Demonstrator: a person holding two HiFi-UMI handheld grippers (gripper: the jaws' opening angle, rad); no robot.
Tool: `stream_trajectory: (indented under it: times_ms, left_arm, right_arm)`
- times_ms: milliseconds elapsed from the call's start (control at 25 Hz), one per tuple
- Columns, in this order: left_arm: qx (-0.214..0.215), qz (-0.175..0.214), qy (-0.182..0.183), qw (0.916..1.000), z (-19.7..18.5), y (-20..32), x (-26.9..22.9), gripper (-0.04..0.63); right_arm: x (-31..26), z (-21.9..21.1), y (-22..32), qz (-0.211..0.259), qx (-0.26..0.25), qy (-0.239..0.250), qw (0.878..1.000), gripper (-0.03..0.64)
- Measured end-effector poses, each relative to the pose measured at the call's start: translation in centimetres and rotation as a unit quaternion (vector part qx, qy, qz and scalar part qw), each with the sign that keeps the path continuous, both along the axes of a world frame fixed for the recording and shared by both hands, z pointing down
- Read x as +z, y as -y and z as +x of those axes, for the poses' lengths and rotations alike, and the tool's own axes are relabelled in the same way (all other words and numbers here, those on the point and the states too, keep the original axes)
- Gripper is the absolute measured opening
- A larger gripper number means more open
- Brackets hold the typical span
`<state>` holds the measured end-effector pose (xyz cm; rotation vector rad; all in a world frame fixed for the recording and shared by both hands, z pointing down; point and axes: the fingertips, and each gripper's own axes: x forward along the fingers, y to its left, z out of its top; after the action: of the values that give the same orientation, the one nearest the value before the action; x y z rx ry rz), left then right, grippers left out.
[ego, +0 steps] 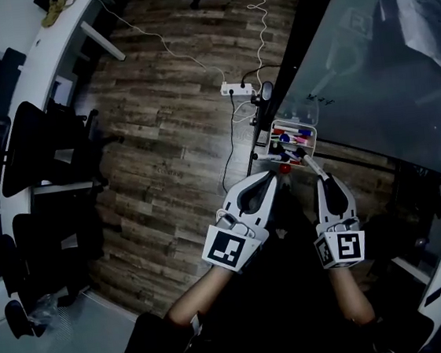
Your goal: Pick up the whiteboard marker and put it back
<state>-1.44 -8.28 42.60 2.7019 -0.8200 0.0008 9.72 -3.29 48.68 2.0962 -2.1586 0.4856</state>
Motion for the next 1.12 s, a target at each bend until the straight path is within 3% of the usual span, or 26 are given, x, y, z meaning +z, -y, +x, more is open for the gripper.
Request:
stream_trajectory:
  times_ms: [1120]
  left_arm:
    - [0.007,-0.018,0.009,0.9998,1.7,1.1,1.1,0.008]
  right_arm:
    - [3.5,0.2,2.3,-0.039,-0.014,0.012,0.999,0.083]
